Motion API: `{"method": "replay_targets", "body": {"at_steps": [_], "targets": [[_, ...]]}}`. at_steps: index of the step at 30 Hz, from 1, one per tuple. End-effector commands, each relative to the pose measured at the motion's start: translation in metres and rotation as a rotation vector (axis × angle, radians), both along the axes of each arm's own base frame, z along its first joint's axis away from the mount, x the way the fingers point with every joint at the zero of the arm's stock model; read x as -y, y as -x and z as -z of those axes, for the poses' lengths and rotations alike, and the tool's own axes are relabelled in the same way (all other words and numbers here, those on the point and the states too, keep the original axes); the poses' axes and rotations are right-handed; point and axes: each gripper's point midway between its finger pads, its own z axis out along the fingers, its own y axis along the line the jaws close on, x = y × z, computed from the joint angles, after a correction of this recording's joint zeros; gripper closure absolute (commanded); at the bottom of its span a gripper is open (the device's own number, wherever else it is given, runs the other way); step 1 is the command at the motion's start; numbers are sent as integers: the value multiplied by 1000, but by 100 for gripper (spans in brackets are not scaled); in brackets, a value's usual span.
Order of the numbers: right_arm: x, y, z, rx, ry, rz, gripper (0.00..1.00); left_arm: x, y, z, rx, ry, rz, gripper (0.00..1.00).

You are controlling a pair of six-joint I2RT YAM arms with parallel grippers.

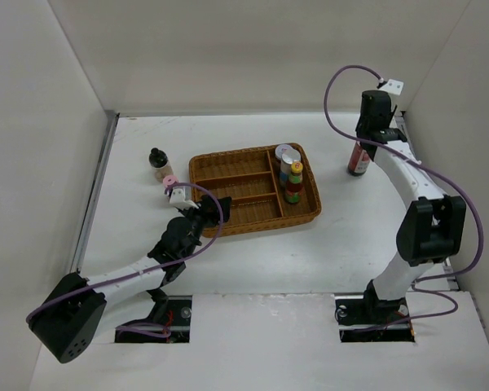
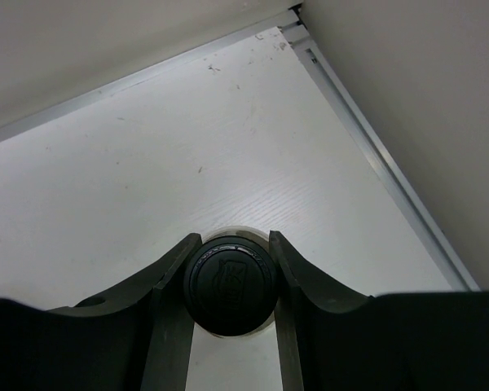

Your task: Organize the condiment bottles

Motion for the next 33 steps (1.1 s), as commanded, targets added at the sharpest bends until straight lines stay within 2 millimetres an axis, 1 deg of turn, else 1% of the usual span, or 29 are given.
{"method": "replay_targets", "body": {"at_steps": [1,5,8,10,12,13,15,16,18,20,21,22,24,26,29,31,33], "targets": [[-3,24,-170,406,1,18,74,5,2,-22,63,60,21,27],[-27,51,-236,523,7,-47,74,4,2,-25,69,64,19,27],[-57,71,-278,601,-6,-130,74,5,4,-28,77,71,25,27],[-83,83,-303,653,-20,-201,74,3,5,-31,87,77,19,27],[-115,92,-325,700,-44,-283,74,-1,4,-31,86,76,7,27],[-130,96,-334,719,-56,-322,74,-1,4,-31,86,77,9,27],[-167,102,-346,738,-72,-408,74,-1,5,-33,91,81,12,27],[-186,105,-348,740,-81,-449,74,-2,5,-34,95,81,9,27],[-218,108,-350,753,-99,-514,74,-5,5,-35,96,81,-2,27],[-248,107,-345,750,-116,-566,74,-10,4,-34,96,80,-14,27],[-259,107,-340,743,-121,-585,74,-12,4,-35,96,82,-19,27],[-272,107,-334,731,-128,-609,74,-13,4,-35,97,82,-22,27],[-301,103,-314,696,-133,-656,74,-17,4,-38,101,85,-34,27],[-324,100,-296,670,-136,-692,74,-20,3,-36,100,83,-45,27],[-348,100,-268,627,-137,-725,74,-21,4,-37,101,86,-43,27],[-358,99,-250,602,-146,-733,74,-22,4,-38,102,87,-46,27],[-364,97,-235,585,-155,-738,74,-22,3,-34,92,81,-50,27]]}}
